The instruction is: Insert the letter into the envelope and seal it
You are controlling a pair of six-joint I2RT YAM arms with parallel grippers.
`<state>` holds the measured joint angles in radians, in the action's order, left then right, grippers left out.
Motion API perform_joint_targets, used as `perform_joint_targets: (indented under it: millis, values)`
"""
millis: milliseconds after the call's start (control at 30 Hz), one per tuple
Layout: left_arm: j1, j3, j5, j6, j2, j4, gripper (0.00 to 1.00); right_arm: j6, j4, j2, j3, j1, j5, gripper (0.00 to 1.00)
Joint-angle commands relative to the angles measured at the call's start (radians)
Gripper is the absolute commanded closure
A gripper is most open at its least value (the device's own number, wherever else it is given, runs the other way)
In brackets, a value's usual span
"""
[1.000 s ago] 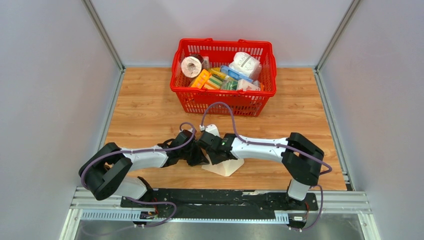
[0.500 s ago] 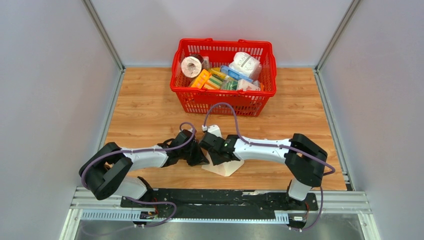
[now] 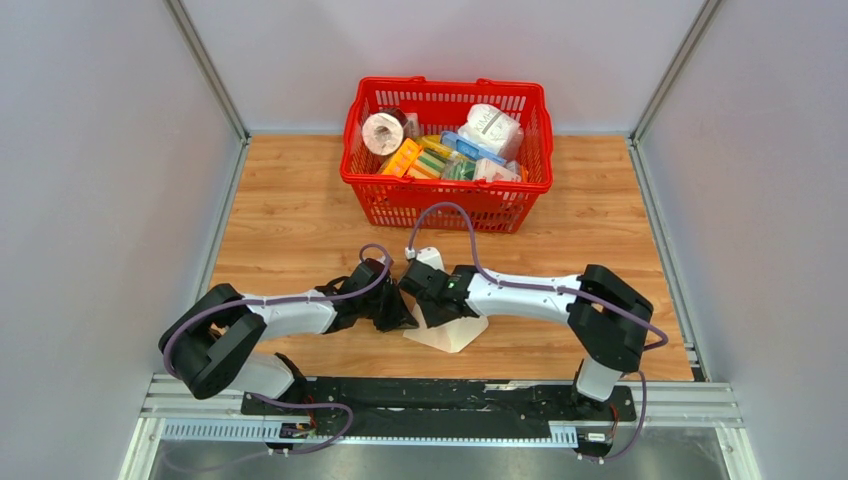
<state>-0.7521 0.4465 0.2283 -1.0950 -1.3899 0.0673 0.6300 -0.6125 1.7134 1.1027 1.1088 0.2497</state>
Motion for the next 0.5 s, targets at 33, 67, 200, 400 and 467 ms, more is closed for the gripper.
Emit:
perform_joint_targets:
  millis: [33, 67, 200, 400, 467]
  values:
    - [0.003, 0.003, -0.041, 0.035, -0.023, -0.05, 0.95, -0.027, -0.059, 0.068, 0.028, -0.015, 0.01, 1.0]
    - [0.003, 0.003, -0.041, 0.037, -0.023, -0.052, 0.95, -0.027, -0.058, 0.072, 0.035, -0.015, 0.01, 1.0]
    - [0.003, 0.001, -0.038, 0.035, -0.023, -0.05, 0.95, -0.032, -0.056, 0.089, 0.068, -0.018, 0.01, 1.0]
    - [0.003, 0.004, -0.037, 0.035, -0.023, -0.049, 0.94, -0.033, -0.047, 0.106, 0.08, -0.049, 0.011, 1.0]
    - [0.003, 0.004, -0.037, 0.034, -0.023, -0.05, 0.95, -0.035, -0.043, 0.104, 0.074, -0.064, 0.01, 1.0]
